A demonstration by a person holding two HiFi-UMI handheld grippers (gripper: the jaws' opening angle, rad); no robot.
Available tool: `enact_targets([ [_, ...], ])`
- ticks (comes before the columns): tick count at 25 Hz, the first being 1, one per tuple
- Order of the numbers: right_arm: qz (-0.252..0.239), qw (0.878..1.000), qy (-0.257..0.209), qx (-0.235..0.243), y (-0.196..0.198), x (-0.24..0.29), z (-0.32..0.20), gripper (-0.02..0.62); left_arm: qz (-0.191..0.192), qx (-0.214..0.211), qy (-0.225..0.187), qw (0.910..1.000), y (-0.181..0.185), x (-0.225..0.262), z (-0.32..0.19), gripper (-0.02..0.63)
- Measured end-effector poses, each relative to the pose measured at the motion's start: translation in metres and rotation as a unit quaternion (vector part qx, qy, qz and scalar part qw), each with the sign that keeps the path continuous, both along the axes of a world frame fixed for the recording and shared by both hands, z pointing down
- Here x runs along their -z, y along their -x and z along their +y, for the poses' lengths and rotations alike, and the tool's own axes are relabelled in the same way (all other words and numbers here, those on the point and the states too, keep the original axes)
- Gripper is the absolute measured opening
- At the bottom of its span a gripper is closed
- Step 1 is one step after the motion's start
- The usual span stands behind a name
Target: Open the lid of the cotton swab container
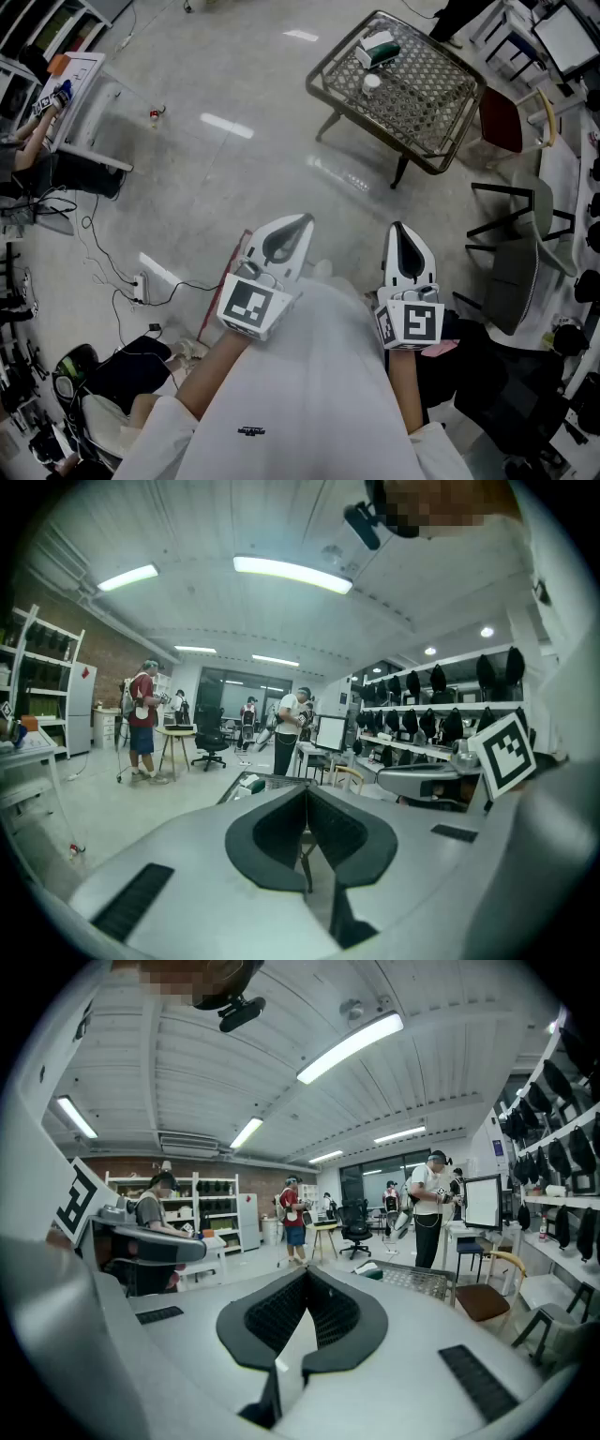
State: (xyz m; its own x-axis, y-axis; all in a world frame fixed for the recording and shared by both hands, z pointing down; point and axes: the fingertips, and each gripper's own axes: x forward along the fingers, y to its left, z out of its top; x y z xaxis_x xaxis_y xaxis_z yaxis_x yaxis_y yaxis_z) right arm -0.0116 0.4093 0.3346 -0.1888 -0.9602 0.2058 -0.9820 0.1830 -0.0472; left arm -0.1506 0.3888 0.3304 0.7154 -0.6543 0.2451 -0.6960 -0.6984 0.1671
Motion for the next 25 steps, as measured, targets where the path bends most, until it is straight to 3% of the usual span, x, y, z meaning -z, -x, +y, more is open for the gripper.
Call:
enact_targets([
  [7,0.006,1.000,0.005,0.003,-0.016,-0.008,0.001,0.000,0.005,0.004,0.005,1.0000,-0.024,-0.003,0.001,0.005],
  [16,-0.016,0.999,-0.012,-0.030,-0.057,-0.006,0.019,0.000,-0.010,-0.018,-0.001,0.9998,-0.054,0.001,0.013,0.005],
  [25,-0.025,0.998,-0.007,-0.048,-0.077,-0.013,0.016,0.001,-0.010,-0.020,0.015,0.9996,-0.064,-0.007,0.000,0.005],
])
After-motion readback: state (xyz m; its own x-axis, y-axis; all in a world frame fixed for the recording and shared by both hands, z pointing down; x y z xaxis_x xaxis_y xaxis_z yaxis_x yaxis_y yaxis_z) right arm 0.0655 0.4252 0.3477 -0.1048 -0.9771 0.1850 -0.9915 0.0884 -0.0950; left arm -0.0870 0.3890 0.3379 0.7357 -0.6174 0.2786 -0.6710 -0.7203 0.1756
